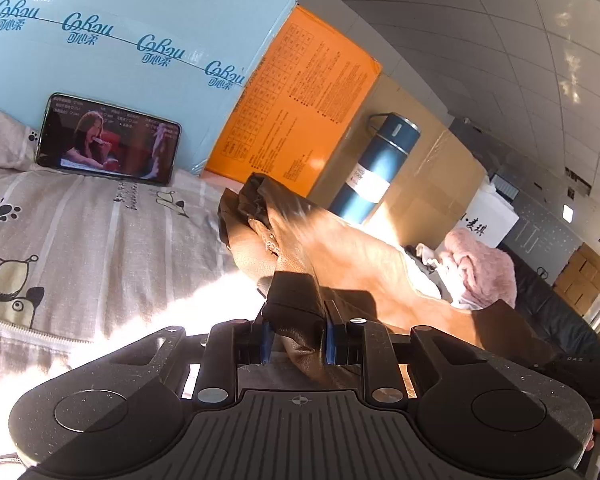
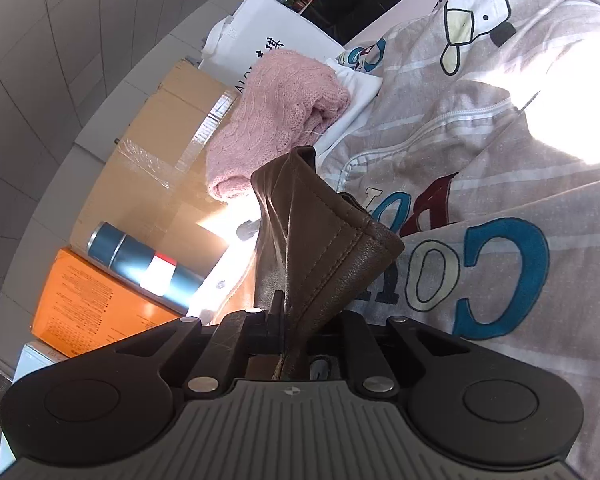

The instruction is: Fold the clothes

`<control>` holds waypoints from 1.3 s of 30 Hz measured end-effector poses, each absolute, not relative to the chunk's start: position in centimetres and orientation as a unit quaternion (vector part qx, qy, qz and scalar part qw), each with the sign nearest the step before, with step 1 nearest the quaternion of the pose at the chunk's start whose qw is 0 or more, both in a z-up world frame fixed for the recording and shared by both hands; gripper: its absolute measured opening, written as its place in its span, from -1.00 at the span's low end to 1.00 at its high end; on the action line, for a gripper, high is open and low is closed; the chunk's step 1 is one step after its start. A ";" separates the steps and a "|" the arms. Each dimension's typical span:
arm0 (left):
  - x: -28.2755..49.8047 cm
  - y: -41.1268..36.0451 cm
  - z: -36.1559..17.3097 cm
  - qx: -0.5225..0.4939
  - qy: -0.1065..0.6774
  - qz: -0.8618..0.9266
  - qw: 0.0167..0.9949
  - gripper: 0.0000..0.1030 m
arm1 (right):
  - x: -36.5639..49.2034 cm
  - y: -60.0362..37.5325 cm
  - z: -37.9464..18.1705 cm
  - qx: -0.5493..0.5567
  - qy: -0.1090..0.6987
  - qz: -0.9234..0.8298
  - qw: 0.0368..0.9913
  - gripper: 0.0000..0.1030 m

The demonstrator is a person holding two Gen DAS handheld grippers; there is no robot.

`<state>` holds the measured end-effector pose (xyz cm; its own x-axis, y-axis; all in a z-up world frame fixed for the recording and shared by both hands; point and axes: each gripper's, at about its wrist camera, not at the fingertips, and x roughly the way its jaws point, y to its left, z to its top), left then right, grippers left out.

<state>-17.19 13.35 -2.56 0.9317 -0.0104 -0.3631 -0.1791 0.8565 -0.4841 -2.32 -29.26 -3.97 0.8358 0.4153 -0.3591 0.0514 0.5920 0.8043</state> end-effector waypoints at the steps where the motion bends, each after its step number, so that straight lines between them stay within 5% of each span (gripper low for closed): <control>1: -18.1 12.9 -2.3 -0.260 0.178 0.038 0.948 -0.56 | -3.0 -29.7 -3.8 0.442 0.265 0.109 0.850 -0.86; 7: -22.2 10.9 -2.2 -0.243 0.198 -0.001 0.950 -0.49 | -7.2 -32.5 -3.1 0.432 0.250 0.092 0.862 -0.86; 14: -22.5 12.7 -3.3 -0.301 0.194 0.037 0.933 0.41 | -7.7 -33.0 -4.6 0.438 0.255 0.065 0.860 -0.85; 17: -22.4 13.1 -3.5 -0.309 0.194 0.036 0.930 0.53 | -7.7 -32.6 -4.5 0.434 0.240 0.055 0.866 -0.64; 19: -22.1 13.2 -3.7 -0.311 0.201 0.034 0.929 0.55 | -7.4 -32.3 -4.5 0.429 0.236 0.044 0.871 -0.16; 28: -21.7 13.4 -4.2 -0.312 0.217 0.027 0.925 0.64 | -5.8 -32.5 -4.2 0.455 0.215 0.029 0.864 0.48; 30: -21.7 13.3 -4.1 -0.306 0.218 0.025 0.926 0.67 | -5.8 -32.6 -4.0 0.457 0.207 0.020 0.865 0.49; 32: -21.6 13.3 -4.1 -0.305 0.219 0.023 0.926 0.67 | -5.9 -32.7 -4.0 0.454 0.199 0.004 0.869 0.18; 34: -21.6 13.5 -4.1 -0.304 0.219 0.020 0.927 0.67 | -5.9 -32.8 -3.9 0.452 0.196 0.005 0.870 -0.49; 39: -21.6 13.8 -3.7 -0.292 0.214 0.014 0.932 0.66 | -6.6 -33.0 -2.6 0.460 0.178 0.042 0.869 -0.59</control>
